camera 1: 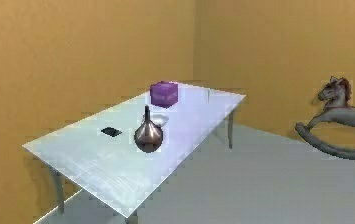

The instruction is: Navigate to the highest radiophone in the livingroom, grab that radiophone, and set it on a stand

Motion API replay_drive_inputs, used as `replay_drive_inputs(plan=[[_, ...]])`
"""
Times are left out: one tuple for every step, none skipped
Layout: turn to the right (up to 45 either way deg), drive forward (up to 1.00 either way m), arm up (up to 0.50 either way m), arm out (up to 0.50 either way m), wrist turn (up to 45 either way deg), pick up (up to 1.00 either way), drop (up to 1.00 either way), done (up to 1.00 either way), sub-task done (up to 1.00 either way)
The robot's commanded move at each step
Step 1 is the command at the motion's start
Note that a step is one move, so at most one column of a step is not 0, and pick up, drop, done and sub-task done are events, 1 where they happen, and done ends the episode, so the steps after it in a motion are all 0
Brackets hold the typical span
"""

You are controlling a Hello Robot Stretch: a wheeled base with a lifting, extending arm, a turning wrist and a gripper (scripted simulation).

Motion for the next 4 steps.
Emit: replay_drive_inputs(plan=[[-45.0, 0.0, 0.0, 0.0, 0.0, 0.0, 0.0, 0.0, 0.0], [-45.0, 0.0, 0.0, 0.0, 0.0, 0.0, 0.0, 0.0, 0.0], [-18.0, 0.0, 0.0, 0.0, 0.0, 0.0, 0.0, 0.0, 0.0], [-3.0, 0.0, 0.0, 0.0, 0.0, 0.0, 0.0, 0.0, 0.0]])
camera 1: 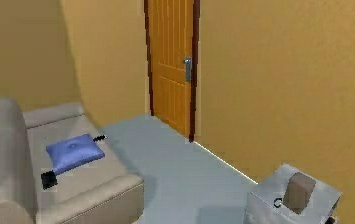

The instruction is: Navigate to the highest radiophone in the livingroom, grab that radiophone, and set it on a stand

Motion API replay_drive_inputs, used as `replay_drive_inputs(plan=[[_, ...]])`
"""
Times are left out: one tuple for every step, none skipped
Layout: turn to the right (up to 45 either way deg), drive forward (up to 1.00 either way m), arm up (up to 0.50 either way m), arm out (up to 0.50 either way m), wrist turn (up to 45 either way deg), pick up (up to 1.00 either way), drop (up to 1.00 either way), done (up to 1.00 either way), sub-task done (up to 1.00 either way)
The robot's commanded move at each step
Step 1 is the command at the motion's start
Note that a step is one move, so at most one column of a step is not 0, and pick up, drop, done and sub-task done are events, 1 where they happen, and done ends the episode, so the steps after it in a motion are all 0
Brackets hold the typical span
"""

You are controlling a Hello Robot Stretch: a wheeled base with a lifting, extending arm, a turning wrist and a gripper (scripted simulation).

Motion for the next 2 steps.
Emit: replay_drive_inputs(plan=[[45.0, 0.0, 0.0, 0.0, 0.0, 0.0, 0.0, 0.0, 0.0], [15.0, 0.0, 0.0, 0.0, 0.0, 0.0, 0.0, 0.0, 0.0]])
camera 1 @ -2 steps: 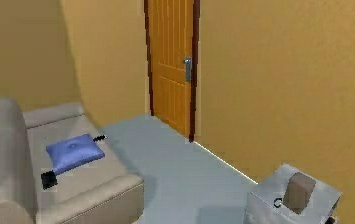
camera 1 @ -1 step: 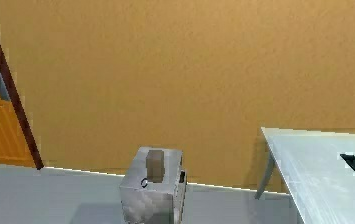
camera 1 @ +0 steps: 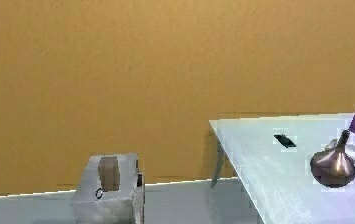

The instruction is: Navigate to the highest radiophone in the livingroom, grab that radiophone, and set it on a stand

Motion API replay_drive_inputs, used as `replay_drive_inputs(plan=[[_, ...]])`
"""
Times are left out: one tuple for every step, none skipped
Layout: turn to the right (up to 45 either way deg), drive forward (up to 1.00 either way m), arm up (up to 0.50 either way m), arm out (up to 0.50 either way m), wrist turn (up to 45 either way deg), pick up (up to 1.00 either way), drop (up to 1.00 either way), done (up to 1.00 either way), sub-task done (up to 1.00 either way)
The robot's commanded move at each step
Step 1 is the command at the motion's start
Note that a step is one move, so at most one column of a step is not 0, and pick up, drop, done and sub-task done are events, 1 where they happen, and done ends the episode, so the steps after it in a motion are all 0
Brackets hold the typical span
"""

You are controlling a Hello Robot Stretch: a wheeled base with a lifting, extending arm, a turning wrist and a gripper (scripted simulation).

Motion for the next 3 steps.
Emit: replay_drive_inputs(plan=[[0.0, 1.0, 0.0, 0.0, 0.0, 0.0, 0.0, 0.0, 0.0], [9.0, 0.0, 0.0, 0.0, 0.0, 0.0, 0.0, 0.0, 0.0], [0.0, 0.15, 0.0, 0.0, 0.0, 0.0, 0.0, 0.0, 0.0]])
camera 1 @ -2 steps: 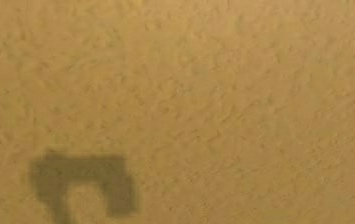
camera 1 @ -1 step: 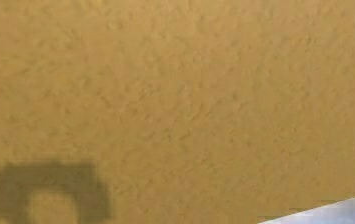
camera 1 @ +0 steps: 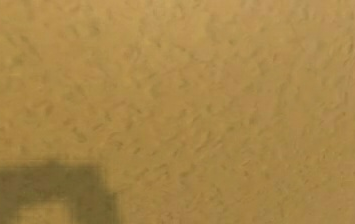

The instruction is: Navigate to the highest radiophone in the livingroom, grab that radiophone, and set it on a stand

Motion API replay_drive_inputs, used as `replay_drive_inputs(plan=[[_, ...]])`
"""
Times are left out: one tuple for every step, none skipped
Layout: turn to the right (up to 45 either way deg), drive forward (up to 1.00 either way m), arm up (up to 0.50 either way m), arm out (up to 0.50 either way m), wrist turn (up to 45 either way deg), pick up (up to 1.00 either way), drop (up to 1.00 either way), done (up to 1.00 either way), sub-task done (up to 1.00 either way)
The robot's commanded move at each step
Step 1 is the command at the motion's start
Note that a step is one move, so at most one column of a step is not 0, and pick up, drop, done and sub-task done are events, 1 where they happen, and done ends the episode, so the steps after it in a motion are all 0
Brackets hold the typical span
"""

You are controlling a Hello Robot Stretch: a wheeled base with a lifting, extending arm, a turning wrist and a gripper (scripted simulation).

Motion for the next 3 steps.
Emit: replay_drive_inputs(plan=[[-12.0, 0.0, 0.0, 0.0, 0.0, 0.0, 0.0, 0.0, 0.0], [0.0, 0.0, 0.5, 0.0, 0.0, 0.0, 0.0, 0.0, 0.0], [0.0, 0.0, 0.26, 0.0, 0.0, 0.0, 0.0, 0.0, 0.0]])
